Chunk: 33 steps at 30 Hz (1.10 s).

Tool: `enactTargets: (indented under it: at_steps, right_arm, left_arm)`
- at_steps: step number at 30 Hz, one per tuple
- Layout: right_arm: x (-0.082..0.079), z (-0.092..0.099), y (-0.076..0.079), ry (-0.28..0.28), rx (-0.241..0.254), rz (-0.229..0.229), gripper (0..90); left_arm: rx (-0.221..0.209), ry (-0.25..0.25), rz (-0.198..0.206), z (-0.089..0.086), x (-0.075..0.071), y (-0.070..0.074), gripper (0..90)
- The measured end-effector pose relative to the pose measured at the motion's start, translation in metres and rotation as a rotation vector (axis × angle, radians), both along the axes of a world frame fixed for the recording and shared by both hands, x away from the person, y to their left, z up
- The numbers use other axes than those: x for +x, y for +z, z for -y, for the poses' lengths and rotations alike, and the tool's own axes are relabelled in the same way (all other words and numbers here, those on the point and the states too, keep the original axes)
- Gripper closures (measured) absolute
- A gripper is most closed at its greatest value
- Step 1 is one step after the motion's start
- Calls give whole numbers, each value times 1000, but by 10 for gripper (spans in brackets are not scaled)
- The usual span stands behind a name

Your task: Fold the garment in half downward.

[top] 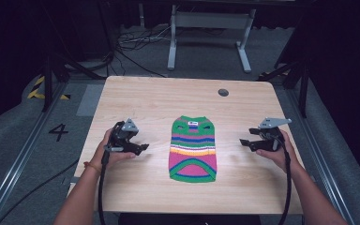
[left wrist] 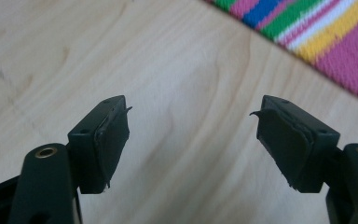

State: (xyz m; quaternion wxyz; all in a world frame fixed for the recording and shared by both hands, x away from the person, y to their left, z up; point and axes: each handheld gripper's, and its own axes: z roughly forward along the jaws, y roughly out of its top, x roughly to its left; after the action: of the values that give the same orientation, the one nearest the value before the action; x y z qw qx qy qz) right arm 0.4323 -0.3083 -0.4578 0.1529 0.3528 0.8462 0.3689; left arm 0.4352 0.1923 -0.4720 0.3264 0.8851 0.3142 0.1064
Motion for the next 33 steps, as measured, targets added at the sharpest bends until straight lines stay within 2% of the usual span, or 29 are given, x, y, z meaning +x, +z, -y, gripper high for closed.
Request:
enactTargets:
  at_steps: [1,3,5,11,14,16,17,18,24,25,27,30,31,33]
  right_arm:
    - [5,-5,2,2,8,0,363]
    - [16,-14,4,8,17,-6,376]
    - [21,-19,5,13,20,-10,383]
    - [50,-49,1,36,26,-31,420]
    - [61,-61,-4,41,20,-41,442]
    - [68,-70,-7,47,10,-47,450]
    - [71,-75,-9,55,7,-51,463]
    - [71,-75,-9,55,7,-51,463]
    - [90,-98,-11,56,-29,-57,538]
    - [93,-102,-10,62,-33,-48,551]
    - [96,-105,-11,65,-28,-53,554]
    - [103,-115,-13,62,-24,-60,572]
    - [105,-117,-14,58,-29,-54,576]
    - [111,-122,-19,39,-38,-73,578]
  left_arm:
    - [1,-6,6,9,10,3,263]
    - [-4,-12,9,18,19,5,270]
    - [-2,-17,21,22,23,6,276]
    - [-5,-36,33,51,49,10,288]
    - [-6,-38,17,64,63,6,294]
    - [-7,-37,15,67,65,4,299]
    - [-12,-37,-4,72,71,3,300]
    - [-16,-36,-5,76,75,2,300]
    - [-73,-38,-31,100,98,2,311]
    - [-72,-39,-34,105,101,1,313]
    - [-63,-34,-27,109,104,0,322]
    - [-58,-13,-44,118,113,-7,329]
    - [-57,4,-46,119,116,-10,332]
    - [-71,41,-48,120,120,-14,345]
